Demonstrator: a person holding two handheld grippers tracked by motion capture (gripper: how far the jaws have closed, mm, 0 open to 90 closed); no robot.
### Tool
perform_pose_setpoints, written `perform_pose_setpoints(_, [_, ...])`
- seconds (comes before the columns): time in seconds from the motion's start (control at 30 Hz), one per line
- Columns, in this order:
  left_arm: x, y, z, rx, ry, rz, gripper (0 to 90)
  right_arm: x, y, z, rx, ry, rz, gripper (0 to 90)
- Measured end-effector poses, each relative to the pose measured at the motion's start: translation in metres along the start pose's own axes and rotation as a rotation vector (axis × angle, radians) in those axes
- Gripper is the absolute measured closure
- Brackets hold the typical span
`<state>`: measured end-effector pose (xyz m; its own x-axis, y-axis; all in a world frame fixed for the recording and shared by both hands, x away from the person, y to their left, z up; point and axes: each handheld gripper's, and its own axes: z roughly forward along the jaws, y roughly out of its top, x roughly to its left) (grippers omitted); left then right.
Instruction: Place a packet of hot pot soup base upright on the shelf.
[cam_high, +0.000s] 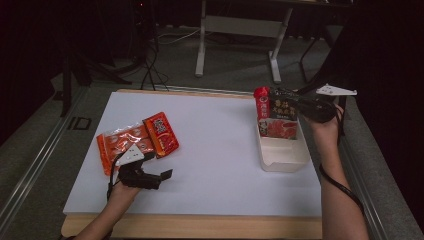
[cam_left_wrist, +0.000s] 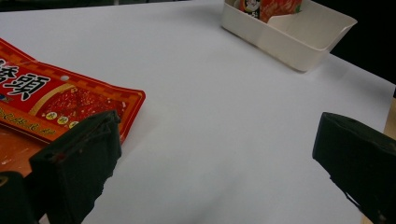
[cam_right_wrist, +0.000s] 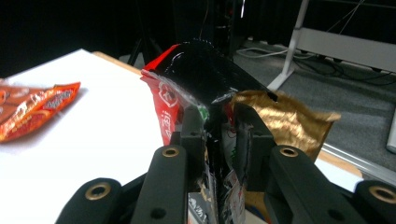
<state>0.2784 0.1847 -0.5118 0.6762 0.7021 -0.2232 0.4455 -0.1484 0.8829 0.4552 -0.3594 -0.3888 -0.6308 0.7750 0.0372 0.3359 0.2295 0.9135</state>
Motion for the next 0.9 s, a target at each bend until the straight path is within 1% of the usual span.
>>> perform_pose_setpoints(0.03, [0.0,0.0,0.0,0.0,0.0,-0.001,1.4,0.0,-0.002,-0.001,-0.013,-0.002,0.014,74.8])
perform_pose_setpoints(0.07, [0.0,0.0,0.0,0.0,0.0,-0.001,1.5,0.0,-0.002,-0.001,-0.013,-0.002,0.014,74.8])
perform_pose_setpoints(0.1, [0.0,0.0,0.0,0.0,0.0,-0.001,1.4,-0.001,-0.004,-0.002,-0.024,-0.001,0.025,74.6])
perform_pose_setpoints(0.17, [0.0,-0.001,0.001,-0.001,0.001,0.001,1.4,-0.001,-0.005,-0.002,-0.027,-0.002,0.023,74.5])
perform_pose_setpoints(0.3, [0.001,-0.002,0.001,0.001,0.0,-0.004,1.5,0.0,-0.01,-0.004,-0.033,-0.005,0.038,73.7])
perform_pose_setpoints(0.33, [0.001,-0.002,0.001,0.001,-0.001,-0.006,1.5,-0.001,-0.015,-0.003,-0.008,-0.016,0.041,73.4])
perform_pose_setpoints(0.37, [0.001,-0.002,0.001,0.002,0.0,-0.004,1.5,-0.001,-0.019,-0.002,0.004,-0.018,0.042,73.4])
perform_pose_setpoints(0.4, [0.001,-0.002,0.001,0.002,0.0,-0.004,1.5,-0.001,-0.019,-0.002,0.004,-0.018,0.042,73.4])
perform_pose_setpoints(0.43, [0.001,-0.002,0.001,0.002,0.001,-0.004,1.4,-0.005,-0.027,-0.006,-0.026,-0.007,0.078,72.6])
perform_pose_setpoints(0.47, [0.001,-0.002,0.001,0.001,0.001,-0.004,1.4,-0.005,-0.027,-0.006,-0.026,-0.007,0.078,72.6])
perform_pose_setpoints(0.5, [0.001,-0.002,0.001,0.001,0.001,-0.004,1.4,-0.007,-0.034,-0.01,-0.037,-0.013,0.089,72.3])
perform_pose_setpoints(0.57, [0.001,-0.002,0.002,0.004,0.006,0.007,1.5,-0.007,-0.036,-0.012,-0.036,-0.015,0.093,71.4])
perform_pose_setpoints(0.6, [0.001,-0.002,0.003,0.008,0.01,0.015,1.5,-0.007,-0.037,-0.014,-0.031,-0.023,0.093,70.7])
perform_pose_setpoints(0.63, [0.0,-0.002,0.003,0.008,0.01,0.023,1.5,-0.007,-0.037,-0.016,-0.017,-0.032,0.086,67.5])
perform_pose_setpoints(0.67, [0.0,-0.002,0.003,0.008,0.012,0.029,1.5,-0.007,-0.037,-0.016,-0.017,-0.032,0.086,67.5])
perform_pose_setpoints(0.7, [0.0,-0.002,0.003,0.008,0.014,0.035,1.5,-0.007,-0.037,-0.018,-0.009,-0.033,0.088,65.5])
perform_pose_setpoints(0.73, [0.0,-0.002,0.003,0.004,0.016,0.043,1.5,-0.006,-0.037,-0.019,-0.002,-0.047,0.084,63.1])
perform_pose_setpoints(0.77, [0.0,-0.002,0.003,0.005,0.02,0.051,1.5,-0.005,-0.036,-0.021,-0.002,-0.058,0.086,56.2])
perform_pose_setpoints(0.8, [0.0,-0.002,0.003,0.005,0.021,0.057,1.5,-0.004,-0.035,-0.023,-0.01,-0.062,0.096,51.4])
perform_pose_setpoints(0.83, [0.0,-0.002,0.003,0.004,0.017,0.057,1.5,-0.002,-0.034,-0.026,-0.009,-0.074,0.104,49.2])
perform_pose_setpoints(0.87, [0.0,-0.002,0.003,0.008,0.015,0.055,1.5,0.0,-0.032,-0.029,-0.009,-0.089,0.101,46.4])
perform_pose_setpoints(0.9, [0.0,-0.002,0.003,0.009,0.009,0.051,1.5,0.004,-0.03,-0.035,-0.012,-0.096,0.108,42.1])
